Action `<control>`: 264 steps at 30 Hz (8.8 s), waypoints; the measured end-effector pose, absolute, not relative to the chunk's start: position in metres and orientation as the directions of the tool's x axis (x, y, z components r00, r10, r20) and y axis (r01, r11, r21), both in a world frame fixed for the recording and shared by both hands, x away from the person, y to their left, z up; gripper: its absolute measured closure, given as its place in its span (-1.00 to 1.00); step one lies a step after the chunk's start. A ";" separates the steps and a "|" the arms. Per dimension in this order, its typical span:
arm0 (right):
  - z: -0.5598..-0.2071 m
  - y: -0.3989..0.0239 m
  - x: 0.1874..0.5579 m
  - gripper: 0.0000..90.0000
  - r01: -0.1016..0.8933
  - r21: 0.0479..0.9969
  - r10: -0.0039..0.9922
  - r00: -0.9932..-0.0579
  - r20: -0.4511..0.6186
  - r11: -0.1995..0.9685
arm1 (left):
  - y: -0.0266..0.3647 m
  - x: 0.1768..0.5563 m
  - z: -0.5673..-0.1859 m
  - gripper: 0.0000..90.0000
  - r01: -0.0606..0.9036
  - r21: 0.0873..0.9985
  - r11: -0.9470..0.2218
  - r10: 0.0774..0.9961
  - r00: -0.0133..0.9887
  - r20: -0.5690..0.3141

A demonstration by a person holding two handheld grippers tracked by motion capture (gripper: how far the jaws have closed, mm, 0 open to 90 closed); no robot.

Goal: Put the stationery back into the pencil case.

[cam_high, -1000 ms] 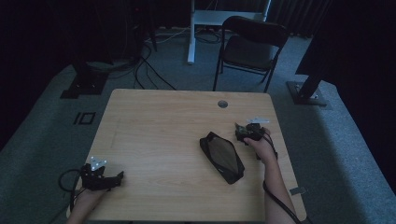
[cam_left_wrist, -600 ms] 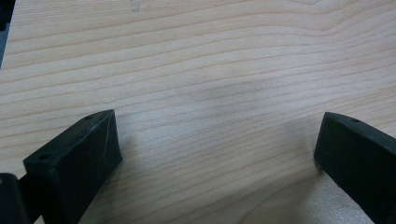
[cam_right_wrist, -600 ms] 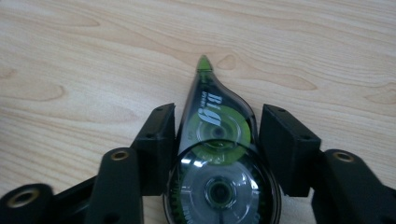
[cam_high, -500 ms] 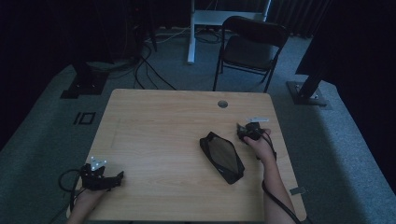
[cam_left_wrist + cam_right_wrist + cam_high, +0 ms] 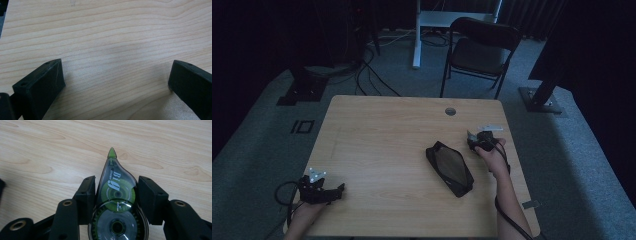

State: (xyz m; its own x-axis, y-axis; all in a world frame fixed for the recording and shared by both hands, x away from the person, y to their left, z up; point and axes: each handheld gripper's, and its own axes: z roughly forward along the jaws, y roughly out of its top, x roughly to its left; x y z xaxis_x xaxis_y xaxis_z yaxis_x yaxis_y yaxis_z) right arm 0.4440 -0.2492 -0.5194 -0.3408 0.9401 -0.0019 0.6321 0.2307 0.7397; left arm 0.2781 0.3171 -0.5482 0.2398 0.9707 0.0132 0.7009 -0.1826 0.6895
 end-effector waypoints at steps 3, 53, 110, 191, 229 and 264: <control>-0.514 -0.247 0.439 0.10 0.638 0.741 0.941 -0.338 0.026 0.209 | 0.317 0.278 -0.548 -0.99 0.701 0.690 -0.182 0.971 0.240 0.013; -0.422 -0.201 0.344 0.10 0.501 0.824 0.874 -0.486 0.013 0.266 | 0.317 0.278 -0.548 -0.99 0.701 0.690 -0.181 0.971 0.239 0.012; -0.485 -0.149 0.351 0.10 0.631 0.676 0.851 -0.525 0.011 0.381 | 0.317 0.278 -0.548 -0.99 0.701 0.689 -0.183 0.971 0.240 0.013; -0.452 -0.190 0.336 -0.44 0.583 0.747 0.823 -0.562 0.087 0.319 | 0.317 0.278 -0.548 -0.99 0.701 0.689 -0.183 0.970 0.241 0.013; -0.494 -0.283 0.309 -0.58 0.590 0.794 0.925 -0.366 0.104 0.144 | 0.317 0.278 -0.548 -0.99 0.701 0.689 -0.185 0.970 0.242 0.014; -0.552 -0.300 0.305 -0.71 0.677 0.732 0.994 -0.109 -0.003 0.077 | 0.317 0.278 -0.548 -0.99 0.701 0.689 -0.185 0.970 0.242 0.014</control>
State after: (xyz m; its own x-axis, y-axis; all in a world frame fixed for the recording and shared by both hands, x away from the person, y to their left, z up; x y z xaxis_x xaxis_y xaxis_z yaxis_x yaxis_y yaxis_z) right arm 0.3053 -0.2999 -0.5524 -0.1089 0.9940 -0.0033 0.6771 0.0766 0.7319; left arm 0.2780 0.3173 -0.5482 0.2418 0.9702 0.0143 0.7010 -0.1849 0.6888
